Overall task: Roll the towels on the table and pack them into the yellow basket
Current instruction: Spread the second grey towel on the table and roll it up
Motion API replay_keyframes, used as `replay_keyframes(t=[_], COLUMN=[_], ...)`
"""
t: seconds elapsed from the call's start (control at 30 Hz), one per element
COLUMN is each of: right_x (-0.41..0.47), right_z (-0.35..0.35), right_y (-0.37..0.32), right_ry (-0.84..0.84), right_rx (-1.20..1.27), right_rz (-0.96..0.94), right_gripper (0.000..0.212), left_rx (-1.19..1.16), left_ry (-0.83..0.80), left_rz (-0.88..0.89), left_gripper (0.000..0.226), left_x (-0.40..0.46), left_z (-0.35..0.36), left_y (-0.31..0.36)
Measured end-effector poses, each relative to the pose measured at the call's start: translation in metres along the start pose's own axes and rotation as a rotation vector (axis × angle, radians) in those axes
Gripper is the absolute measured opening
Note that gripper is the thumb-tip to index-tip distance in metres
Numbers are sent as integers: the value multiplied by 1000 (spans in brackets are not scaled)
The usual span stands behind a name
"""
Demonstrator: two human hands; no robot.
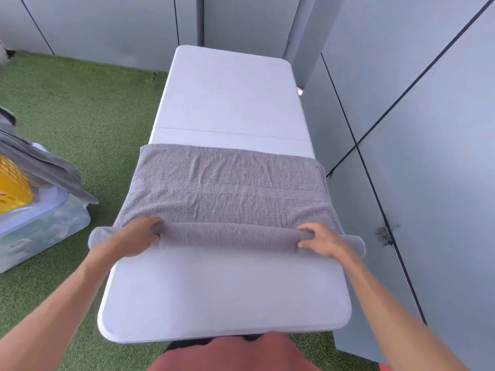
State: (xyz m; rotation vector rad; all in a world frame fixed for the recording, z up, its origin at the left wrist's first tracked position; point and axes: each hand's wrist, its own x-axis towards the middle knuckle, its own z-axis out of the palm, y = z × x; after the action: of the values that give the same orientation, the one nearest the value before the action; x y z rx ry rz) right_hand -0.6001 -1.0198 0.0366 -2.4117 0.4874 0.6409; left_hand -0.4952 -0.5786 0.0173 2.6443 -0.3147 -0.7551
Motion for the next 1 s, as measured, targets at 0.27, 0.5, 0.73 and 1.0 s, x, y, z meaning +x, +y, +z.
replay_keyframes(t=[0.27,0.5,0.73,1.0], right_x=[-20,5,-9,-9], right_z=[59,33,17,33], right_y=[0,-15,3,-4], right_ry=[410,307,-32,412], right_rx=[-483,-412,-322,-220], right_rz=[-108,-77,-28,-162], right_gripper=[64,51,29,52], left_rx=[187,187,141,90], left_ry=[485,444,5,479], left_rz=[259,191,138,241], left_gripper=[58,55,43,34], left_x=[-18,5,-3,-7], left_z=[47,28,7,24], left_y=[-3,5,-8,-4])
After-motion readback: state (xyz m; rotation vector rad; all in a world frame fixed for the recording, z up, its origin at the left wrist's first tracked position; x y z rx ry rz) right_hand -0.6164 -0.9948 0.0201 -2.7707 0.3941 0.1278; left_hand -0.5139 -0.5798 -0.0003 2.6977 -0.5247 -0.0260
